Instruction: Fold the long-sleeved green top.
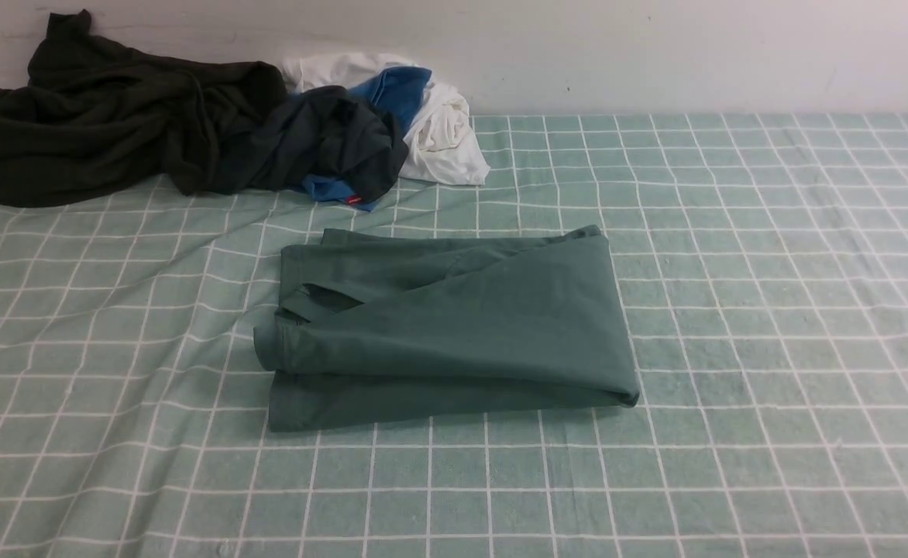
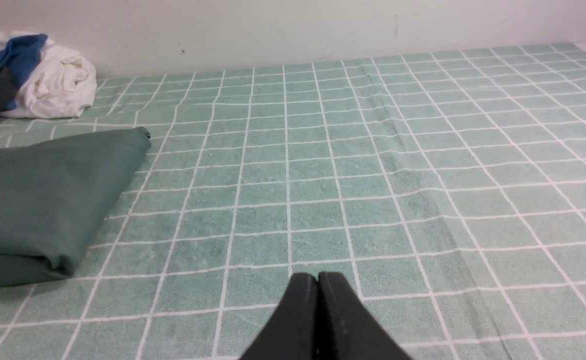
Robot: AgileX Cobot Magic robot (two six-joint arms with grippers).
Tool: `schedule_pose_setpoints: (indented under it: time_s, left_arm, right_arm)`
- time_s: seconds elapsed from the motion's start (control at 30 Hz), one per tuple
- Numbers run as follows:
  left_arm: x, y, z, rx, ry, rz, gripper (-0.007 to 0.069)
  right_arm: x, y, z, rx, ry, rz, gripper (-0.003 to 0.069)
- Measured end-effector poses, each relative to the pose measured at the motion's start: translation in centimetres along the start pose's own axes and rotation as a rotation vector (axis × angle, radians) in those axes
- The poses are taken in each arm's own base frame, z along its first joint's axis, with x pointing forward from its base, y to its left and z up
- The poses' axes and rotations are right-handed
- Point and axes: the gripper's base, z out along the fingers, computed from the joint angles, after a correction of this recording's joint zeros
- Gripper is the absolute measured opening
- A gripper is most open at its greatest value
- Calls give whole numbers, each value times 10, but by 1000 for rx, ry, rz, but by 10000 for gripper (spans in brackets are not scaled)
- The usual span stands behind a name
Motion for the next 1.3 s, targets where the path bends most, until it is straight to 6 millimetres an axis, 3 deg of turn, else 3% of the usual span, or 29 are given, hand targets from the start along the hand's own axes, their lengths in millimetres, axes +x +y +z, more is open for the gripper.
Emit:
schedule_pose_setpoints:
  time_s: [1.3]
  left_arm:
    - [4,-1,5,1,7,6,-3]
  right_arm:
    - [0,0,0,-3,6,-9,-14]
